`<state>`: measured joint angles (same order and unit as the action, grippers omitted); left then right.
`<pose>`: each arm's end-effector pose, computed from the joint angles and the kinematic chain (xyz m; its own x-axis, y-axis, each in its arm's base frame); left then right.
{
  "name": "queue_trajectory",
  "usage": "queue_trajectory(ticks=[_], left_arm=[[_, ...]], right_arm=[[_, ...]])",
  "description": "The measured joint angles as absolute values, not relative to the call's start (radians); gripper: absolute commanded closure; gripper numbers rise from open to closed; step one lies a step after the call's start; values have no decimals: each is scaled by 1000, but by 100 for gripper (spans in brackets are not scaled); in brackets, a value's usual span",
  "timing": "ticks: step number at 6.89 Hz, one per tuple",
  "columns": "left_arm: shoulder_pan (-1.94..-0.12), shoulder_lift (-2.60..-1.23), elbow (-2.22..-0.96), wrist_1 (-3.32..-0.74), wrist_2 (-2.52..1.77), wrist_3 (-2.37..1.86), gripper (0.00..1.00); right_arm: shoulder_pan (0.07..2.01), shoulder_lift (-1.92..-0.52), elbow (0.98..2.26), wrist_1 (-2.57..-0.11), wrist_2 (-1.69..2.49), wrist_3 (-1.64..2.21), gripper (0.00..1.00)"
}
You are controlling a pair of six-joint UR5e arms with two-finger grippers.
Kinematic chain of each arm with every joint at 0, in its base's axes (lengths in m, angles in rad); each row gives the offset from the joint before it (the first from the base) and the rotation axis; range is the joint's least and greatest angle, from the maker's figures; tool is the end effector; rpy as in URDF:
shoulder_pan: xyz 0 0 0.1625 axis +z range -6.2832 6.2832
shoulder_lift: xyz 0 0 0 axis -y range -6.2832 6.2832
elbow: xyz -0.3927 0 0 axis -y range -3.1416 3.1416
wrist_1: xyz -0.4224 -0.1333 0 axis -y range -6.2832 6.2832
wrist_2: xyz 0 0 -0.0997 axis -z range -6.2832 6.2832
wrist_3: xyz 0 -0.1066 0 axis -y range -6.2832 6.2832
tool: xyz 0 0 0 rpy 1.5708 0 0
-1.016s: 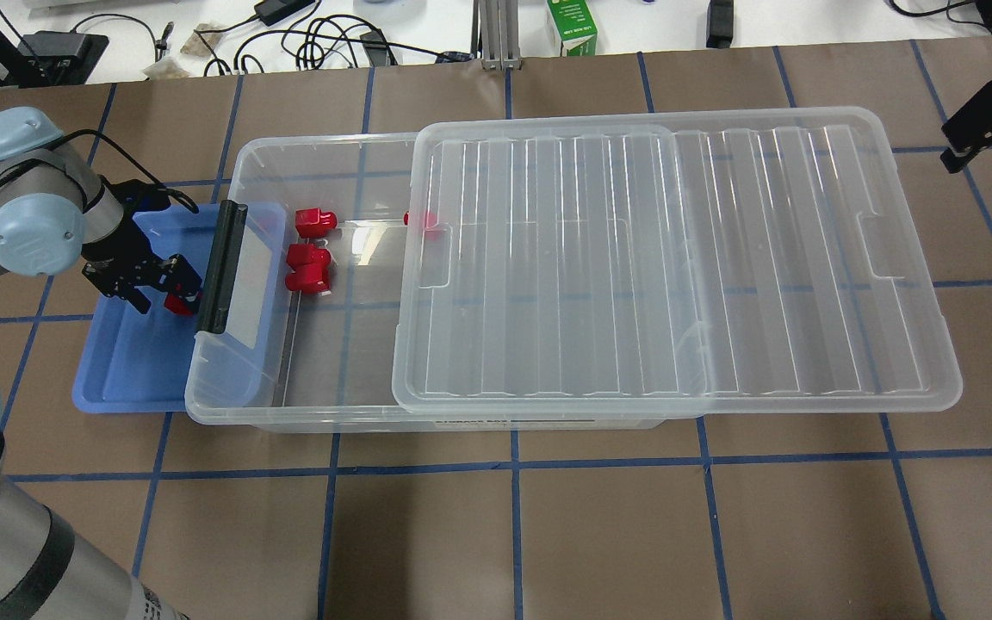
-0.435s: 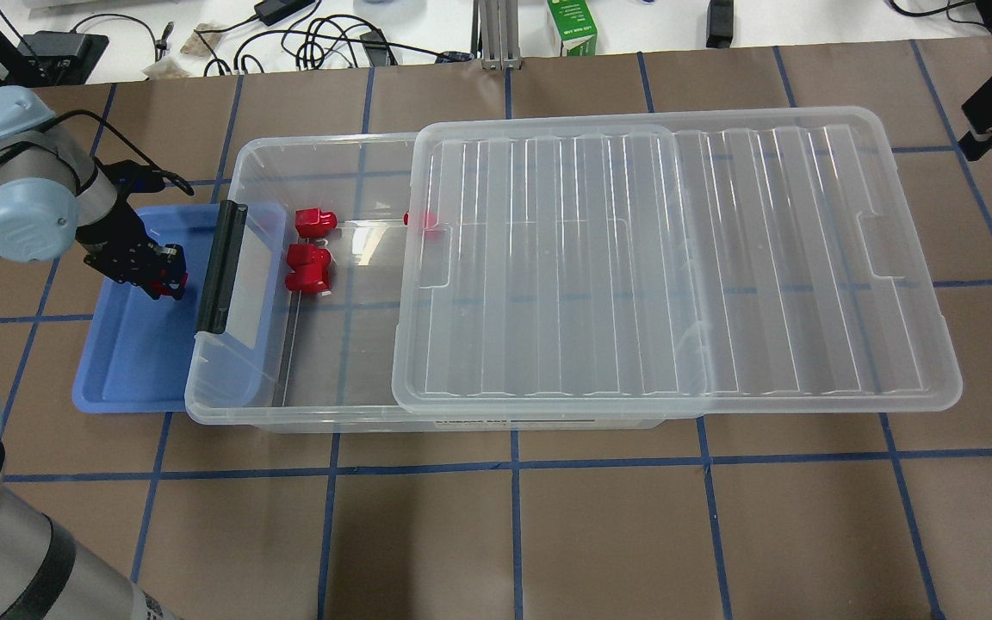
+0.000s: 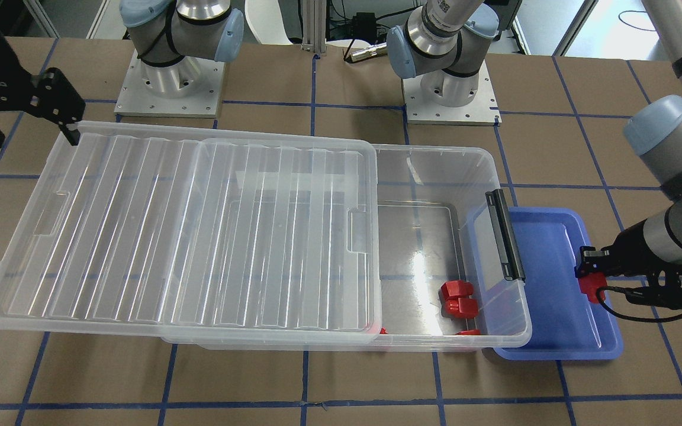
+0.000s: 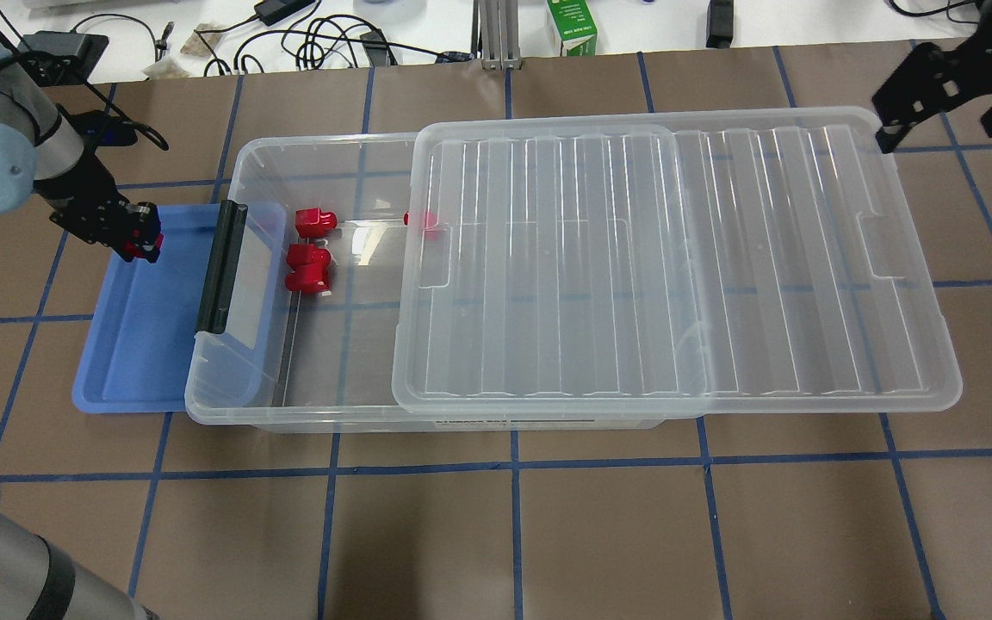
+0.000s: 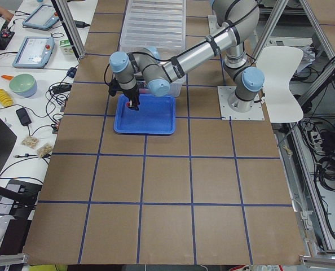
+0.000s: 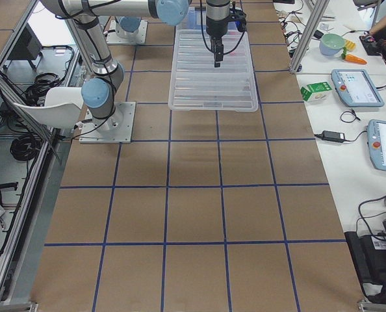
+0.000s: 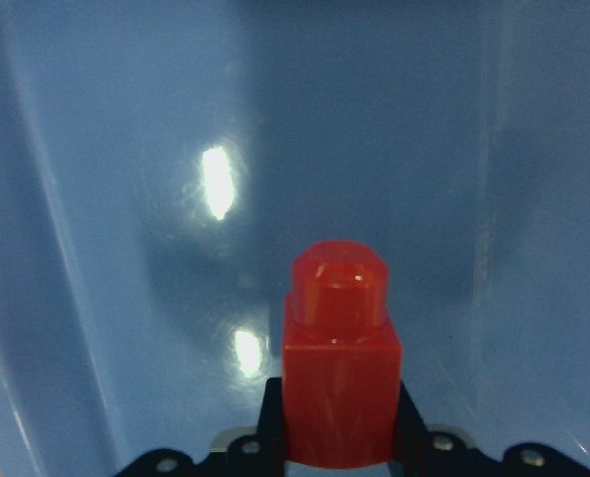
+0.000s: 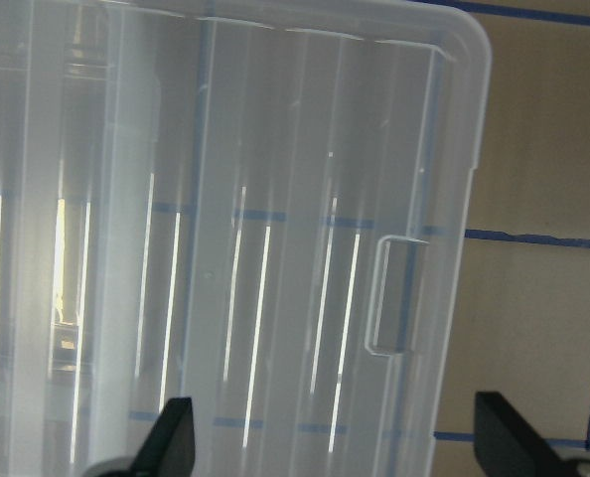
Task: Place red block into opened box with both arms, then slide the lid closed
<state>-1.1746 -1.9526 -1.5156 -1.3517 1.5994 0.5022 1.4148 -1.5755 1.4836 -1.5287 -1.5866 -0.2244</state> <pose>0.1245 -0.6352 0.2748 -0.9940 0.1059 0.0267 0.1081 0.9883 0.1077 0.0487 -0.5377 0.4925 -0.9974 -0.0673 0.0265 -0.0685 0.9966 -0.0450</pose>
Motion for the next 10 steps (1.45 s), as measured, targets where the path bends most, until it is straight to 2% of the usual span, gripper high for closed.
queue_trajectory(ticks=[2, 5, 7, 10], left_arm=[[-1250, -1885, -1469, -1452, 1586, 407, 100], [-1431, -1842, -1492, -1485, 1556, 147, 100], [-1523, -1859, -1551, -1452, 1553, 44, 100], [-1551, -1878, -1703, -1290, 1550, 30, 100]], right_arm=[[1518, -1537, 1469, -1548, -1593, -58, 0], [1539, -1518, 1451, -1549, -1595, -21, 0], [1540, -1517, 1450, -1548, -1594, -20, 0], [1540, -1521, 1456, -1549, -1593, -24, 0]])
